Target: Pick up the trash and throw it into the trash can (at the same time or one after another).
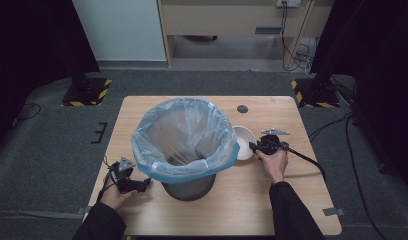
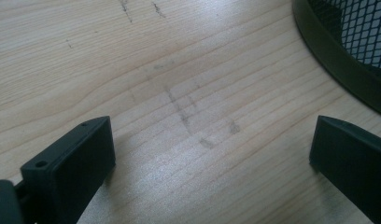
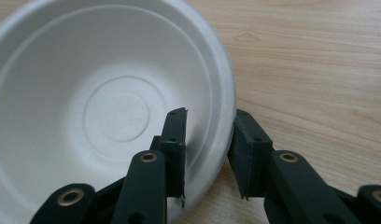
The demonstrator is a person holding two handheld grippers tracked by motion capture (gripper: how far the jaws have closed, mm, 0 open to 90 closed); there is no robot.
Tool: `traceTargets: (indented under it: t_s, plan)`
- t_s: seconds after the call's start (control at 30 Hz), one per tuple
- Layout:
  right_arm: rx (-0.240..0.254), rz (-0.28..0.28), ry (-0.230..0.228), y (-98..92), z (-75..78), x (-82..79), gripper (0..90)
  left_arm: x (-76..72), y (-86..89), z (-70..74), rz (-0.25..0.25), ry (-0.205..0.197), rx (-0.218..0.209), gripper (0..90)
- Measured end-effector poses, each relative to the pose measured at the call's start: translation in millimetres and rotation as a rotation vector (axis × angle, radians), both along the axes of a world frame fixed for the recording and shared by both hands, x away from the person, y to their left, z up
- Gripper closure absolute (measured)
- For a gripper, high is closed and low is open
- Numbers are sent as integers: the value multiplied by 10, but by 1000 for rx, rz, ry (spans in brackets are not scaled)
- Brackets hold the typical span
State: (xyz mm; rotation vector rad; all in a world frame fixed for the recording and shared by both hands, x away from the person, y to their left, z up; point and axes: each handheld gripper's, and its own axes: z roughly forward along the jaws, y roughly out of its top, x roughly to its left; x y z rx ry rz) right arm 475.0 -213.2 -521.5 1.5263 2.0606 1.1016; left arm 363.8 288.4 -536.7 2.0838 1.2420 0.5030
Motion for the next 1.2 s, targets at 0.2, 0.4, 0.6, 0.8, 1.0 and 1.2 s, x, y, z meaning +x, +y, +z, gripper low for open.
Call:
traceTargets:
  t_s: [0.2,0.4,0.6,0.8,1.0,1.2]
  plan:
    - [46,9,-6,-26,78,-16,782,0,0,0,0,0,0,0]
    - [65,17,-15,-94,206,-43,822,0,0,0,0,0,0,0]
    - [45,18,-57,-202,381,-95,841,0,0,0,0,0,0,0]
    - [45,5,-96,-302,520,-133,843,0,0,0,0,0,0,0]
    - [71,-8,-135,-364,665,-164,843,0,0,0,0,0,0,0]
    - [130,-23,-189,-442,842,-205,843,0,0,0,0,0,0,0]
